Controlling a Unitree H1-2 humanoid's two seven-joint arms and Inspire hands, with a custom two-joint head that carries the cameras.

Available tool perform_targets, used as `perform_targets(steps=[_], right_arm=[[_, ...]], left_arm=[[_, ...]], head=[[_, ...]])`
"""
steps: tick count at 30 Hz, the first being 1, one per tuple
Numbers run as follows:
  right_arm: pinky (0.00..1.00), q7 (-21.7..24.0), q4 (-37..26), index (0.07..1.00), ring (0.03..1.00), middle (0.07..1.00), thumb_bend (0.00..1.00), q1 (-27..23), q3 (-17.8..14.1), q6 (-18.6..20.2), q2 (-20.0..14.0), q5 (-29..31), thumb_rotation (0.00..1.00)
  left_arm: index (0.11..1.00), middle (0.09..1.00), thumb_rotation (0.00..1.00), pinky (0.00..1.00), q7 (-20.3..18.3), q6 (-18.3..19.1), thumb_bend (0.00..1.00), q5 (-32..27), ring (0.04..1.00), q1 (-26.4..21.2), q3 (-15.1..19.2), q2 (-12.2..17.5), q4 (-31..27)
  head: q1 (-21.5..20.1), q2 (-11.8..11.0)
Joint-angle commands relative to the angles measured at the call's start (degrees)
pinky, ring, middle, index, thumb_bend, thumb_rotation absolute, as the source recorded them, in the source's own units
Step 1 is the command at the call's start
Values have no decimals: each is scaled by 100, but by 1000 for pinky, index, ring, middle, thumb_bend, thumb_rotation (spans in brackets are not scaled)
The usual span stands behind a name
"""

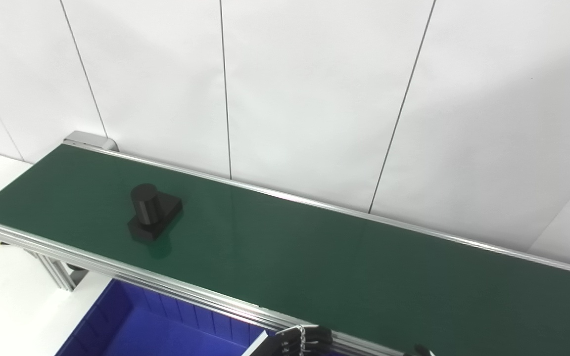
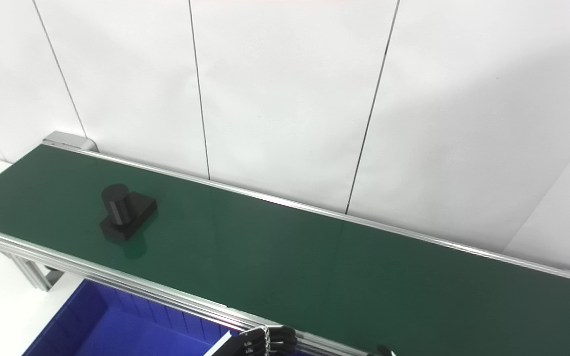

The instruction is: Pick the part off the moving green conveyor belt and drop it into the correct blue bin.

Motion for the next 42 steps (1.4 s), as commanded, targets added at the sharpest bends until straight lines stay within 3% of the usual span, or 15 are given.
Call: perform_targets(steps=[1,13,19,25,33,42], right_arm=[[710,32,-259,899,791,819,632,-1,-74,-363,-45,125,567],[704,81,-1444,896,785,815,638,169,-215,-189,-181,381,575],[650,95,-2062,887,761,796,662,-60,-305,-150,-273,426,585],[657,120,-2706,875,736,791,722,-342,-356,429,-350,418,595],[618,197,-3004,874,739,793,762,-900,-366,965,-443,255,586],[667,320,-2707,890,784,823,767,-1533,-240,1280,-488,-172,656]], left_arm=[[758,774,180,725,64,-242,1000,85,757,-109,-39,-80,-107],[757,778,178,721,98,-210,1000,160,755,-102,-28,-149,-130],[754,774,166,719,110,-216,1000,170,752,-139,-7,-179,-72],[755,777,175,715,117,-249,1000,191,751,-171,-6,-190,-28],[755,776,155,706,94,-245,1000,150,748,-201,-4,-199,-9],[753,776,158,709,122,-217,1000,177,748,-214,-11,-204,1]], head=[[28,9],[152,29],[167,37],[198,29],[253,60],[272,62]])
